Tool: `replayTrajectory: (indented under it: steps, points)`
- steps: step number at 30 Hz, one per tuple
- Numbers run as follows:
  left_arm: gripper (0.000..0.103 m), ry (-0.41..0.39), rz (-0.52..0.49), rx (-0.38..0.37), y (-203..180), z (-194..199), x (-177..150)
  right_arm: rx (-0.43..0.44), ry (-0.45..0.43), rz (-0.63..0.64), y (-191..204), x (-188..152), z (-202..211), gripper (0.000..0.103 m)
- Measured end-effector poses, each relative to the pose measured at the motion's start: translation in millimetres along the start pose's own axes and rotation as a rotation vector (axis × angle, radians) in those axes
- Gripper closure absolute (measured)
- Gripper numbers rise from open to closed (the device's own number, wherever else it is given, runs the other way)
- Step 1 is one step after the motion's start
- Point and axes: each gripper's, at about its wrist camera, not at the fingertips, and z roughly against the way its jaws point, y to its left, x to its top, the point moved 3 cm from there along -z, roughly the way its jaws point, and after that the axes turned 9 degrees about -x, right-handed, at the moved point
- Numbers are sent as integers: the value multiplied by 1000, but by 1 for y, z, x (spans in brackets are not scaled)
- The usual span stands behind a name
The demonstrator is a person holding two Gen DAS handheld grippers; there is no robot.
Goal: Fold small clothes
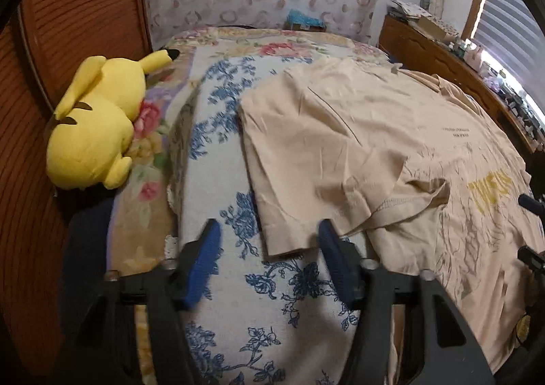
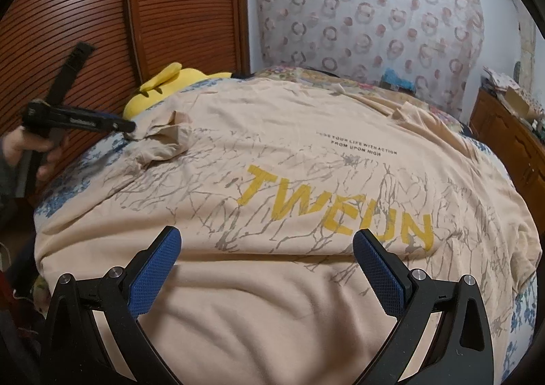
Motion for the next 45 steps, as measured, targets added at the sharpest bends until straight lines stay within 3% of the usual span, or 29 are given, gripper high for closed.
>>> replayTrajectory:
  steps: [3, 4, 5, 10, 14, 19, 21, 24, 26, 31, 41, 45]
  points:
    - [74, -9, -42, 0, -4, -1, 1, 24, 4, -5, 1, 3, 1, 0]
    - [92, -7, -44, -24, -6, 0, 2, 24, 2, -4, 1, 3, 1, 0]
    - [101, -2, -45, -37, -9, 1, 5, 21, 0, -3, 1, 4, 1, 0]
    - [103, -16, -93, -70, -27, 5, 32, 23, -1, -1, 3, 1, -1, 0]
    - [103, -60, -126, -123, -56, 11, 76, 26, 3, -9, 2, -1, 0, 0]
    - [103, -86, -190, -126, -96, 7, 122, 19, 3, 3, 4, -2, 0, 0]
    - [98, -82, -201, -119, -105, 0, 134, 20, 5, 1, 4, -3, -1, 0]
    - [82, -47, -214, -162, -113, -12, 140, 25, 3, -10, 2, -3, -2, 0]
    - [65, -40, -222, -161, -116, -14, 138, 27, 0, -15, 1, -4, -1, 0]
    - [44, -28, -207, -127, -104, -9, 113, 28, -2, -15, 1, -4, -1, 0]
    - [43, 55, -185, -32, -42, -4, 37, 21, 0, -6, 0, -3, 2, 0]
    - [43, 76, -165, -4, -25, -10, 16, 74, 8, -25, 2, 7, 5, 2]
